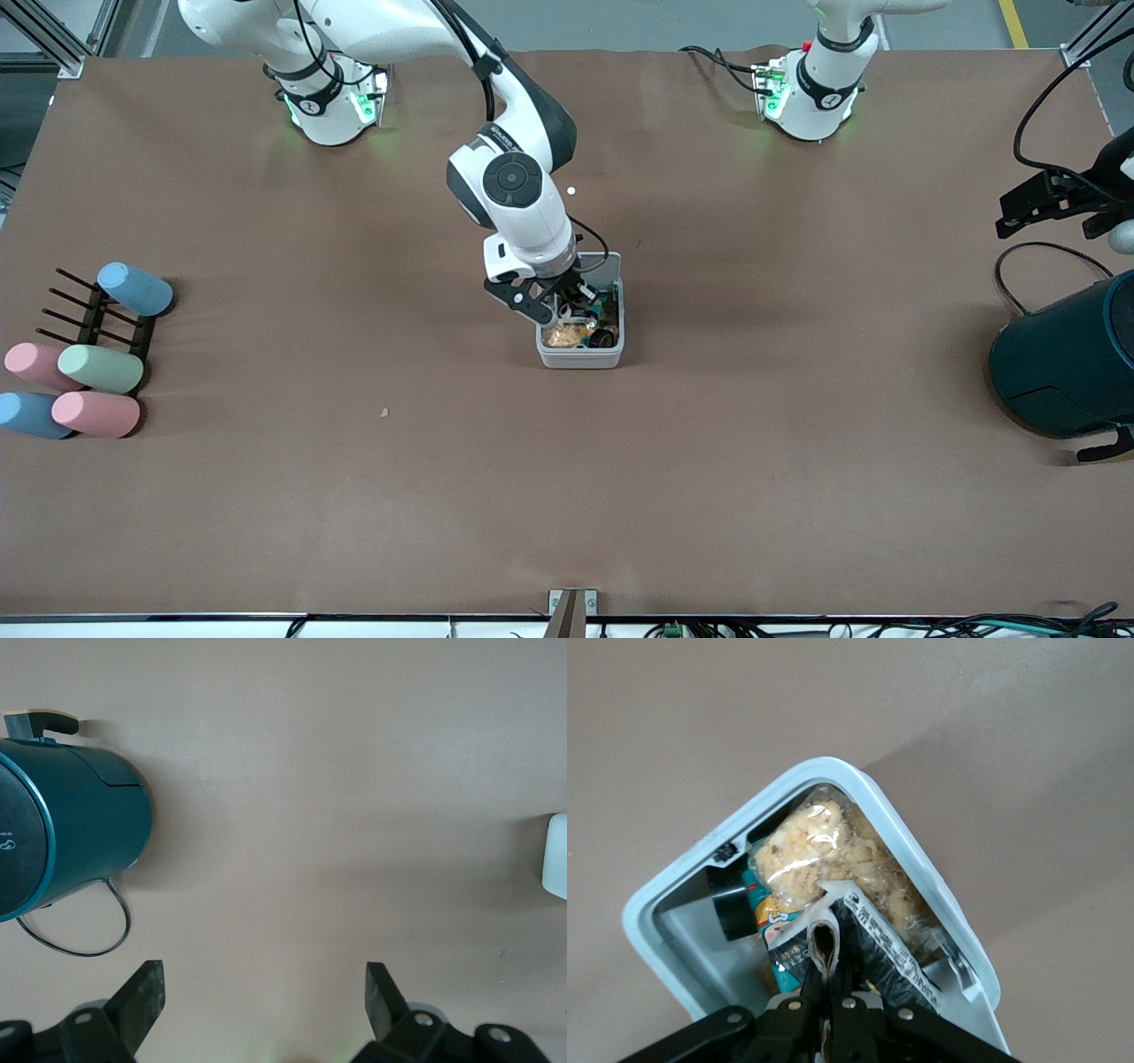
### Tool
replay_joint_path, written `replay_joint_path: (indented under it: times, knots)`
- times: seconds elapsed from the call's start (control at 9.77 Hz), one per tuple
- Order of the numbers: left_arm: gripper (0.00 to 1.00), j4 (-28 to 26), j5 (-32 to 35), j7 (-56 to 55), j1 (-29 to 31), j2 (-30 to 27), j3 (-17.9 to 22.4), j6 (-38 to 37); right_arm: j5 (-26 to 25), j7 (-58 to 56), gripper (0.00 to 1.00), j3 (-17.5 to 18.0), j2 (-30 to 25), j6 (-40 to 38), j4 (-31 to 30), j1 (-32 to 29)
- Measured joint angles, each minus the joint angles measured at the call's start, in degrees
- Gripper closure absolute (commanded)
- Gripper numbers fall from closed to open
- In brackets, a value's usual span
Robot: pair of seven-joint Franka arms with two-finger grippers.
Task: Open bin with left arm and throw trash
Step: 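Open the right gripper to drop the white cable into the bin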
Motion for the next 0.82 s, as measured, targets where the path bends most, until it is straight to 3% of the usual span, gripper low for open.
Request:
replay_joint_path:
  times: [0.1,0.2,0.31,0.41,0.82]
  knots:
    - [0.0,0.0,0.0,0.0,0.0,0.0,0.0,0.0,-0.1,0.0,0.97,-0.2,0.6,0.4,0.1,0.2]
    - [0.0,0.0,0.0,0.0,0.0,0.0,0.0,0.0,-0.1,0.0,0.87,-0.3,0.9,0.5,0.2,0.4]
    - [0.0,0.0,0.0,-0.1,0.0,0.0,0.0,0.0,-0.1,0.0,0.28,-0.4,0.9,0.5,0.2,0.5]
    - [0.0,0.0,0.0,-0.6,-0.1,0.0,0.0,0.0,-0.1,0.0,0.0,-0.5,1.1,0.5,0.2,0.5]
    - [0.0,0.0,0.0,-1.4,0.0,0.0,0.0,0.0,-0.1,0.6,0.0,-0.6,1.4,0.7,1.5,0.5]
